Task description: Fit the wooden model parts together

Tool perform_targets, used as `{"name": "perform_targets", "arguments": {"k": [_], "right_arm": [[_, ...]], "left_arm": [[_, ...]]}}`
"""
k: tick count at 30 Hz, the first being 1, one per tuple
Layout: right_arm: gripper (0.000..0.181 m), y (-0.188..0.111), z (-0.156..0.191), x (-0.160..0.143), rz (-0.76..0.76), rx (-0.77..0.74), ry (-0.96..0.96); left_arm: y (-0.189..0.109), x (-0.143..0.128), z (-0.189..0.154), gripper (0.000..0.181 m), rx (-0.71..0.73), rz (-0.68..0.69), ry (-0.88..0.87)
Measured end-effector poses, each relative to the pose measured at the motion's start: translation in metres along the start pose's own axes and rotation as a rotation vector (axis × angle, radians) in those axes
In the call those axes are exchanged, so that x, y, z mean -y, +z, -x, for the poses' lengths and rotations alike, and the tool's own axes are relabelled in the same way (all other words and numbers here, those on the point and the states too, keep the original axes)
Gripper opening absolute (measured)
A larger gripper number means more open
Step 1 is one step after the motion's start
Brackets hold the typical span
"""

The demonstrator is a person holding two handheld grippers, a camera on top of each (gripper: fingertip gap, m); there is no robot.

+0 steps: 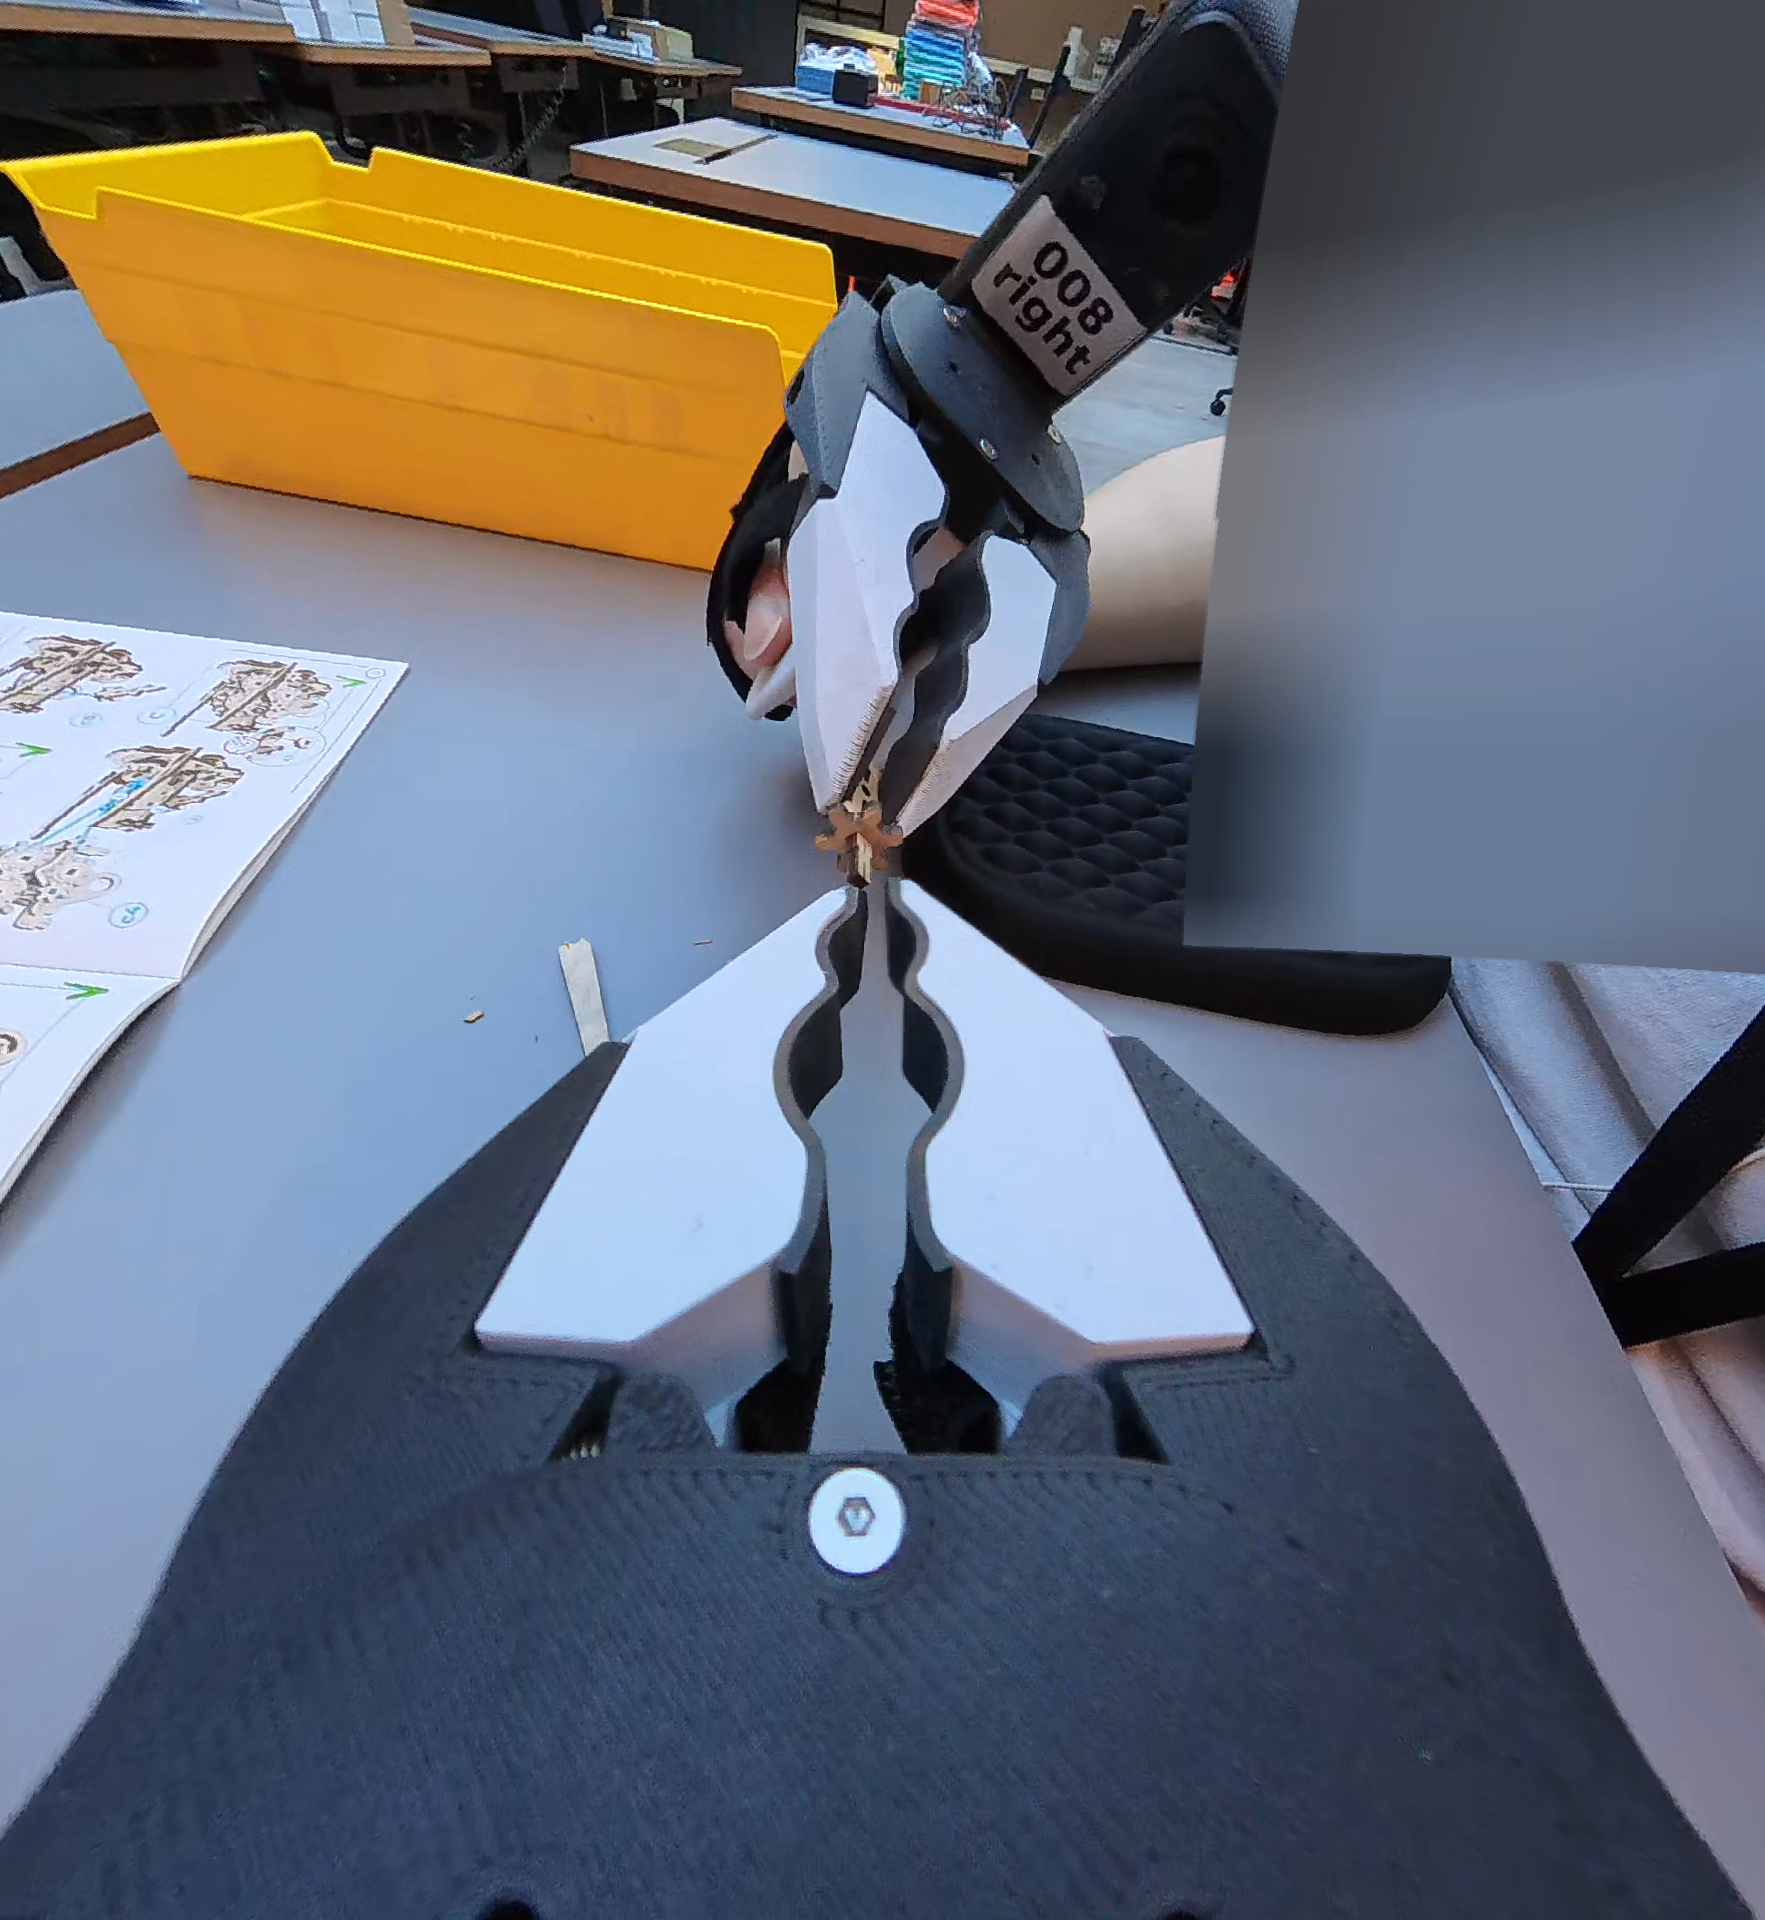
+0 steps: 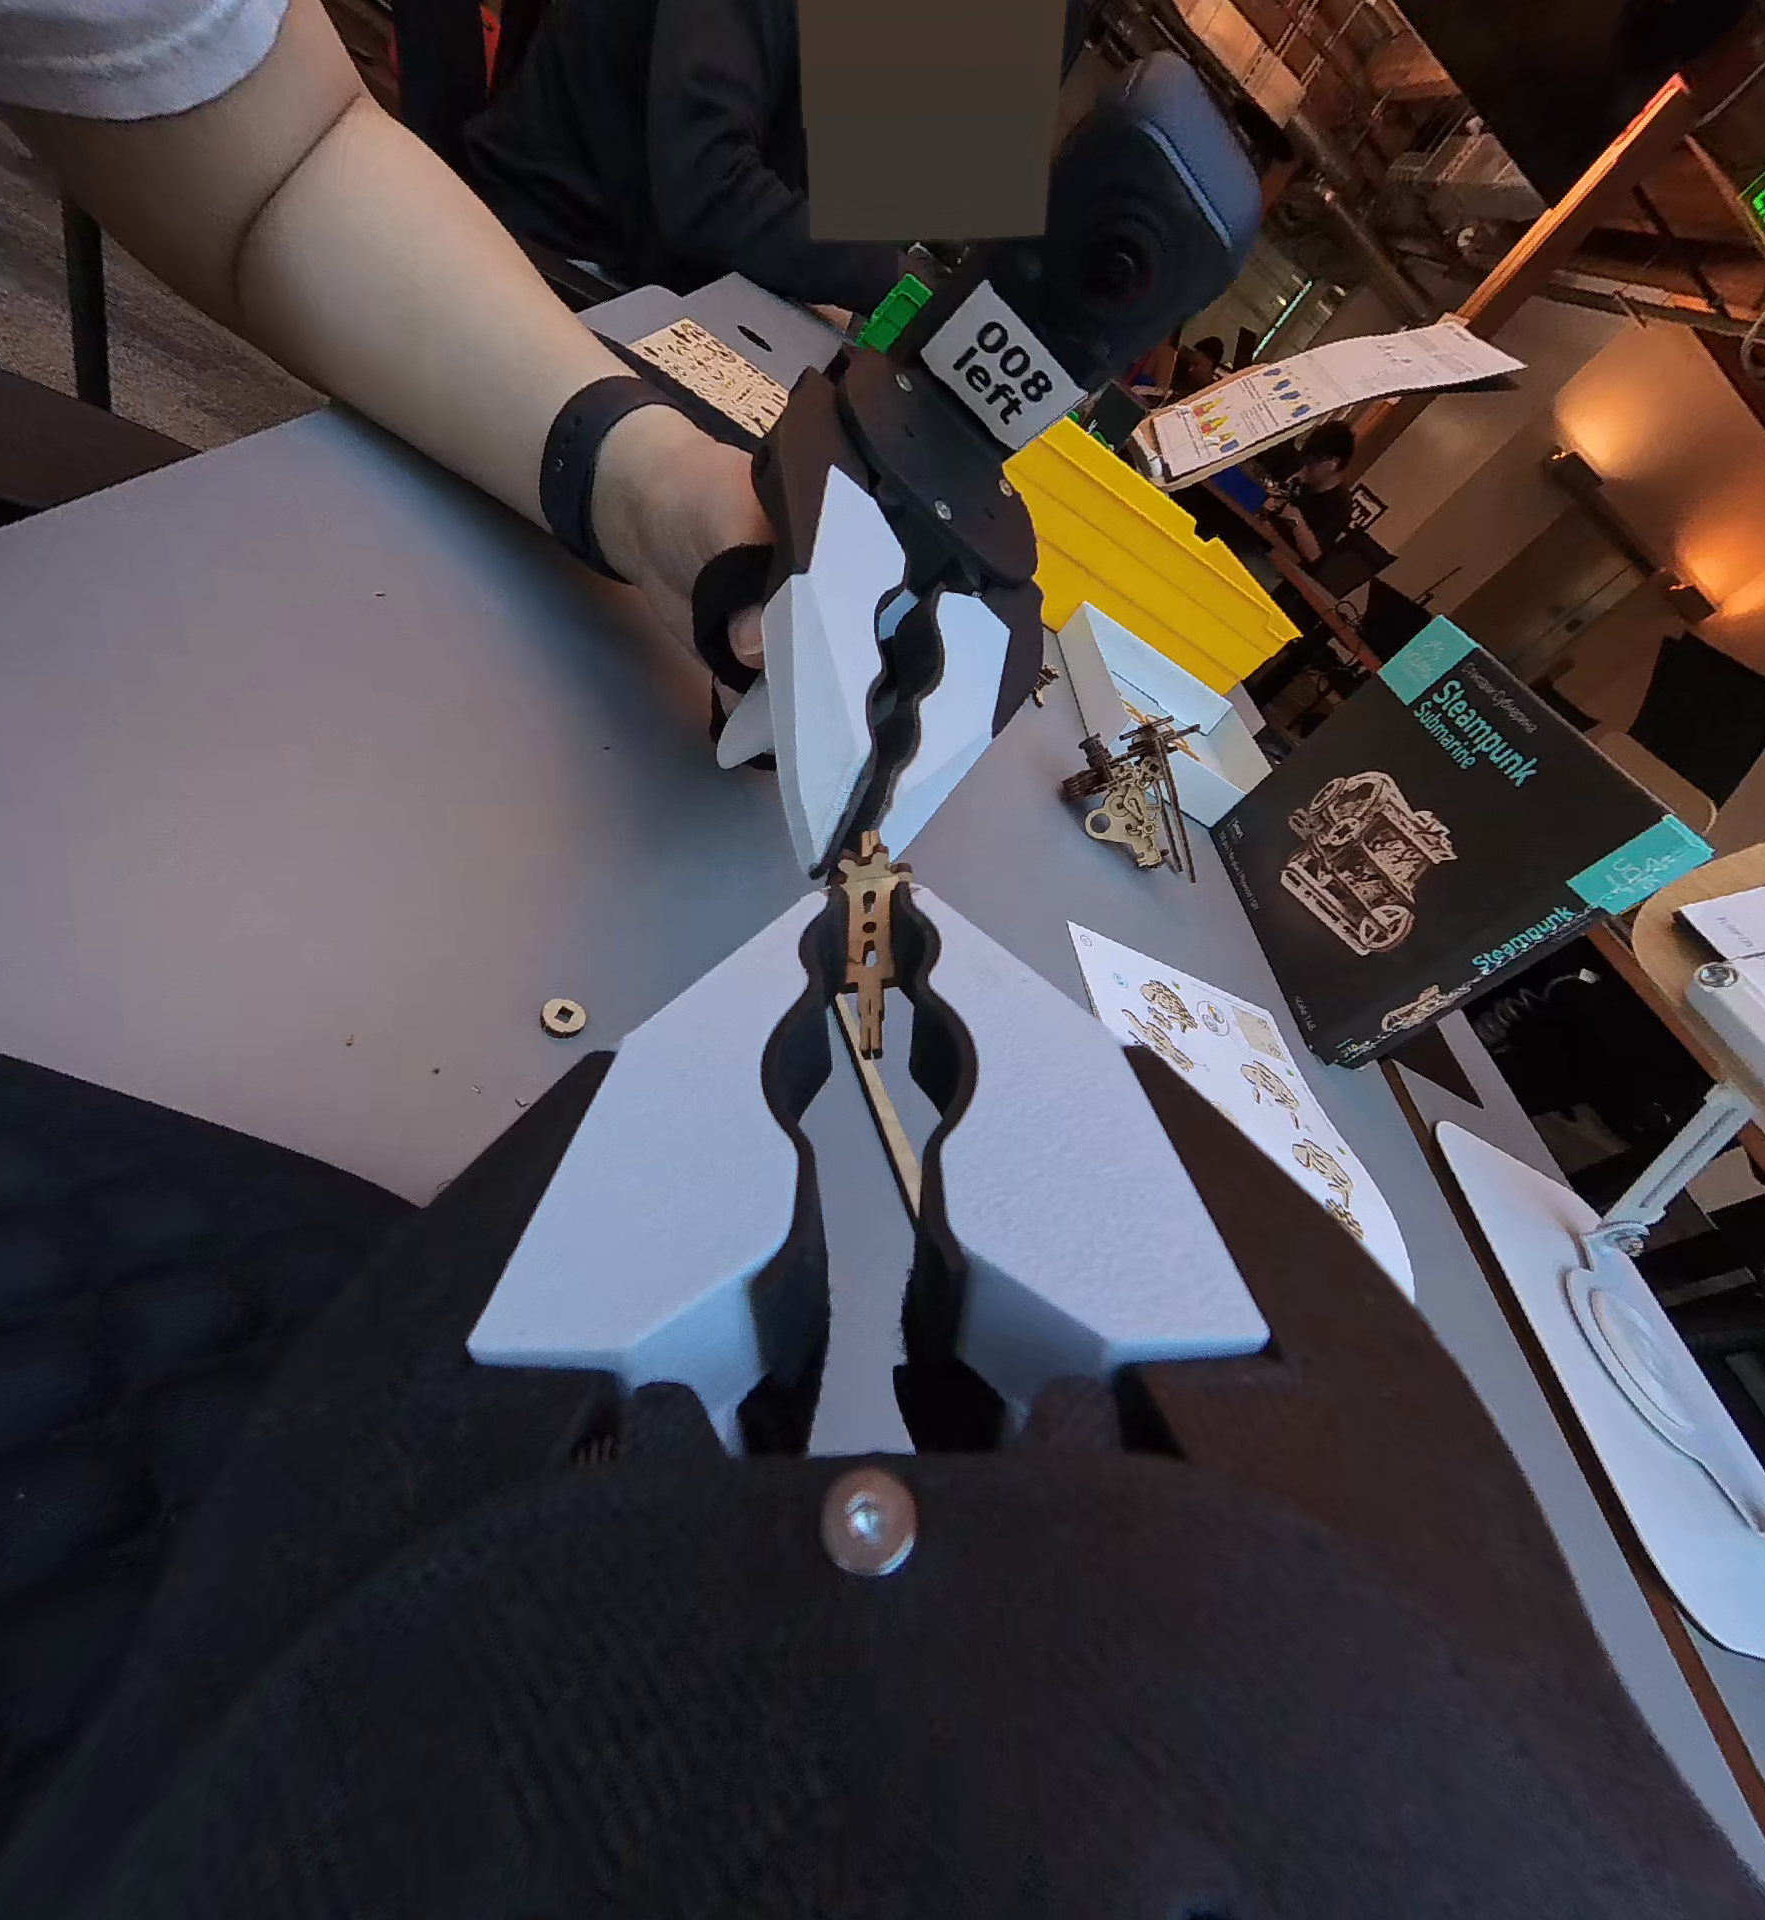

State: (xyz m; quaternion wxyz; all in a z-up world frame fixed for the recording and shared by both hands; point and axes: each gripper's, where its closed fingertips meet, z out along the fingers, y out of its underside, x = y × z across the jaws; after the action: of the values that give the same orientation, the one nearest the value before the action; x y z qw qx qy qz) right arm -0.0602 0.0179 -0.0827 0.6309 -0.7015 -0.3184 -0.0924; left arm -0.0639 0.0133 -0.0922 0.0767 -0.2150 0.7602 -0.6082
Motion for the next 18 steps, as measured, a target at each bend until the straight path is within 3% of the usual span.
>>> {"name": "perform_targets", "arguments": {"k": [5, 13, 18], "right_arm": [[0.006, -0.001, -0.004, -0.002, 0.006, -0.019, -0.006], [0.006, 0.005, 0.005, -0.008, 0.039, 0.002, -0.051], [0.006, 0.010, 0.007, -0.015, 0.084, -0.013, -0.109]], "left_arm": [[0.000, 0.003, 0.000, 0.008, -0.001, -0.025, -0.011], [-0.004, 0.005, 0.009, 0.005, 0.006, -0.061, -0.090], [-0.001, -0.004, 0.010, 0.000, -0.016, -0.015, -0.127]]}}
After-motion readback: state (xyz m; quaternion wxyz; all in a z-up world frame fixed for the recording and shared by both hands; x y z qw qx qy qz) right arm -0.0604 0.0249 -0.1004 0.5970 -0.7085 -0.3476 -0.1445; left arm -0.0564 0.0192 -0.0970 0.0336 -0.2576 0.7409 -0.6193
